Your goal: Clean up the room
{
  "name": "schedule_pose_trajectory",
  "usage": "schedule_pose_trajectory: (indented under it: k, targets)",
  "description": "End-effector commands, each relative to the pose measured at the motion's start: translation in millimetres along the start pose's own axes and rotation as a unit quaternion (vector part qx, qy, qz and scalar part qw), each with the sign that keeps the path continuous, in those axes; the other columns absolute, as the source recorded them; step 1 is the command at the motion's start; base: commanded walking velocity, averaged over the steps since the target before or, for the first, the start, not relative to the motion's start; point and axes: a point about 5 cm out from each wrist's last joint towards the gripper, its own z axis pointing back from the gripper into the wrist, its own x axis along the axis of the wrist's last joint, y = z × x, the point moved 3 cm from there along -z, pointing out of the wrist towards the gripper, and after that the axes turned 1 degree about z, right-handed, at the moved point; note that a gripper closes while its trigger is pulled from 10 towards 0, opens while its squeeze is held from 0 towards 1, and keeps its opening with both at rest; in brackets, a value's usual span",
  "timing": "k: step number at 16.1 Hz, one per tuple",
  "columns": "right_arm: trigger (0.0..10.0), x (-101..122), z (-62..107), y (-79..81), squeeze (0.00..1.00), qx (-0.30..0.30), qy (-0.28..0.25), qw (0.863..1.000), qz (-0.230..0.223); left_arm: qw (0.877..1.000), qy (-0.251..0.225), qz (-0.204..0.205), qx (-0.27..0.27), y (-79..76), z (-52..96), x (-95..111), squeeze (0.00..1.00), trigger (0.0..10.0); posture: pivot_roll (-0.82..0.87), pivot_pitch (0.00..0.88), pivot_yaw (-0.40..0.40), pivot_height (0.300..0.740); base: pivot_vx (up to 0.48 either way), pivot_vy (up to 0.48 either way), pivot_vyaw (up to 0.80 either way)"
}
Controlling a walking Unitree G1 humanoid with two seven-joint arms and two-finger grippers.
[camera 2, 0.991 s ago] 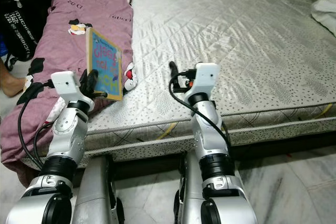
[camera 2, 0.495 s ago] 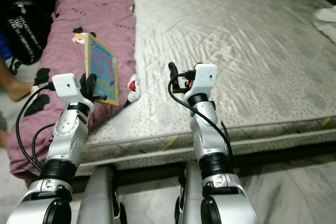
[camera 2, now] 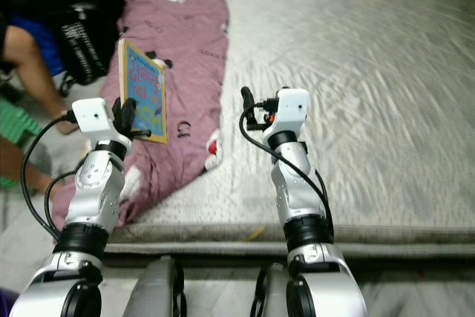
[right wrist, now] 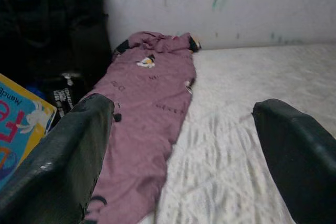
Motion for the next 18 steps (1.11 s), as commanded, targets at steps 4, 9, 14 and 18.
schedule_pose_trajectory:
  k: [4,9,14,18]
  targets:
    - [10.0,-2.1,0.6,-8.3,0.00,-0.019,0.006,1.000,0.017,1.000,-0.016,-0.017,-0.005,-3.0,-4.5,9.9,0.00,10.0,0.03,0.000,0.012,0.740,0.000,0.000,0.00]
    - [10.0,-1.4,4.0,-12.7,0.00,-0.024,0.000,0.999,0.035,1.000,-0.009,-0.013,-0.010,-5.9,-3.7,6.3,0.00,10.0,0.02,0.000,0.011,0.740,0.000,0.000,0.00]
    - [10.0,-1.2,3.5,-14.5,0.00,-0.032,0.002,0.998,0.046,1.000,-0.001,-0.008,-0.008,-7.0,-3.2,3.4,0.00,10.0,0.03,0.000,0.005,0.740,0.000,0.000,0.00]
    - [10.0,-0.8,2.3,-20.1,0.00,-0.053,0.004,0.998,0.045,1.000,-0.003,-0.013,-0.013,-10.4,-6.0,4.7,0.00,10.0,0.01,0.000,0.016,0.740,0.000,0.000,0.00]
